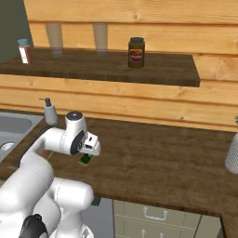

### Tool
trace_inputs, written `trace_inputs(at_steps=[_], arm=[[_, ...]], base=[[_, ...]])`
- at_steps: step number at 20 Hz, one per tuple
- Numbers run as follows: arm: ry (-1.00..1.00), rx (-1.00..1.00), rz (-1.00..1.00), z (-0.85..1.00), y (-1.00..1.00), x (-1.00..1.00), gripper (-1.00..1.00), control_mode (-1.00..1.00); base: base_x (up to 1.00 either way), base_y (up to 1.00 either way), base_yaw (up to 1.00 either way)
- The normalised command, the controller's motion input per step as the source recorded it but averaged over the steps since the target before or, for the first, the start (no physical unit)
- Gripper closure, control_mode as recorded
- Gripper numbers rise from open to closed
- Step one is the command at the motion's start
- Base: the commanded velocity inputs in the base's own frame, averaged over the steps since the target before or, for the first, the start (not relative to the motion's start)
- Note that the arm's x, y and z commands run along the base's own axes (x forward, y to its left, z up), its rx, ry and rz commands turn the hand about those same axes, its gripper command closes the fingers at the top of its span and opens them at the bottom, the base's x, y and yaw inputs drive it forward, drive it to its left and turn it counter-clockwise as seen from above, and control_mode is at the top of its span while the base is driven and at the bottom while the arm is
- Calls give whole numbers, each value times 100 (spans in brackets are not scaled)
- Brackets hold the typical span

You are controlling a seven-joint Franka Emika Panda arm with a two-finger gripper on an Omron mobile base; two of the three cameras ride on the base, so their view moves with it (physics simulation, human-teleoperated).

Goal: Pick up the sponge from the counter and clean the cutting board by briefly scrubbing or pressing down on the cutting board. Once finished, release the sponge.

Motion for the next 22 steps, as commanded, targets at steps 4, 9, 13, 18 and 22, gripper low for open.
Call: trace_inputs(at_steps=[4, 9, 13, 18, 22], arm=[[0, 0, -7, -21, 0, 30, -100, -100], [0, 0, -2, -32, 0, 16, -100, -100], [0, 0, 0, -34, 0, 8, -100, -100], [0, 0, 0, -27, 1, 14, -100, -100], [0, 0, 0, -29, 3, 11, -100, -100]], base=[[0, 0, 0], [0, 0, 0], [0, 0, 0], [0, 0, 0], [0, 0, 0]])
